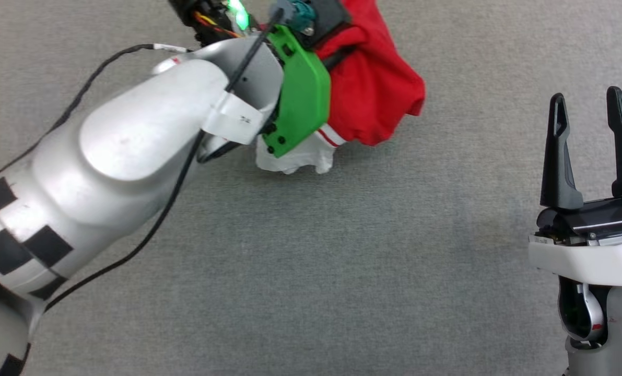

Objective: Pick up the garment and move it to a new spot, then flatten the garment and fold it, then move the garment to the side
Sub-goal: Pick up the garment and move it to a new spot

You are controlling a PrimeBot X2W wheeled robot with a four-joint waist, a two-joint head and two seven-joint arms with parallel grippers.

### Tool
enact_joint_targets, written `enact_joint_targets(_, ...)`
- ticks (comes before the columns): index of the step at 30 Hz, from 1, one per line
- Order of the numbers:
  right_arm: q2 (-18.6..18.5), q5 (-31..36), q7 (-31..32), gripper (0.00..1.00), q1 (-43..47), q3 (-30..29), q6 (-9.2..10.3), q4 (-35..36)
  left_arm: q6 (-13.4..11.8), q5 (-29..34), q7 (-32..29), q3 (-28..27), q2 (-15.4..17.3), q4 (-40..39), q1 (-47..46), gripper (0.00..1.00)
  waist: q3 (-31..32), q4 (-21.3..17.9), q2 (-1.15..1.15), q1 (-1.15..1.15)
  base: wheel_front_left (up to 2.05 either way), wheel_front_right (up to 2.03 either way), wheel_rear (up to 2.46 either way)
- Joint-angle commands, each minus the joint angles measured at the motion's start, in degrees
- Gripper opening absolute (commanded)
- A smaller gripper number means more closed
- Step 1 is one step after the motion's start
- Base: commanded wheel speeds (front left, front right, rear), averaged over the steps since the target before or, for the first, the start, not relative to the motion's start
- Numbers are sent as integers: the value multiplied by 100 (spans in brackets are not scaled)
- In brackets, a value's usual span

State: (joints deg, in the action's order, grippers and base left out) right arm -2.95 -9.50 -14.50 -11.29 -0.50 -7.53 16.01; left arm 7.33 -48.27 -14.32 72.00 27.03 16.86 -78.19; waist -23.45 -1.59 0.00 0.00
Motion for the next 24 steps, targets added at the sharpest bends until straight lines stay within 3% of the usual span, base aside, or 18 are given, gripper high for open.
enact_joint_targets(1,6,-56,-50,100,-85,-4,4,23,15,83,81,41,-121,42,-105,0,-216,-223,0,0,0,0,0)
enact_joint_targets(5,6,-115,-50,100,-147,-31,4,37,15,113,177,121,-561,137,54,0,-352,-305,0,0,0,0,0)
enact_joint_targets(11,7,-151,-50,100,-279,-11,4,50,15,808,-434,133,-1110,95,966,0,-549,-386,0,0,0,0,0)
enact_joint_targets(17,7,-177,-50,100,-358,-3,4,44,15,1064,-858,134,-1298,28,1770,0,-631,-427,0,0,0,0,0)
enact_joint_targets(21,7,-177,-50,100,-334,-57,4,18,15,1130,-624,135,-1324,102,1781,0,-561,-365,0,0,0,0,0)
enact_joint_targets(22,7,-170,-50,100,-318,-62,4,3,15,1139,-430,135,-1335,160,1723,14,-508,-333,0,0,0,0,0)
enact_joint_targets(23,7,-163,-50,100,-302,-59,4,-9,15,1195,-238,135,-1340,208,1658,99,-464,-310,0,0,0,0,0)
enact_joint_targets(24,7,-154,-50,100,-279,-60,4,-23,15,1284,70,135,-1340,314,1560,100,-398,-276,0,0,0,0,0)
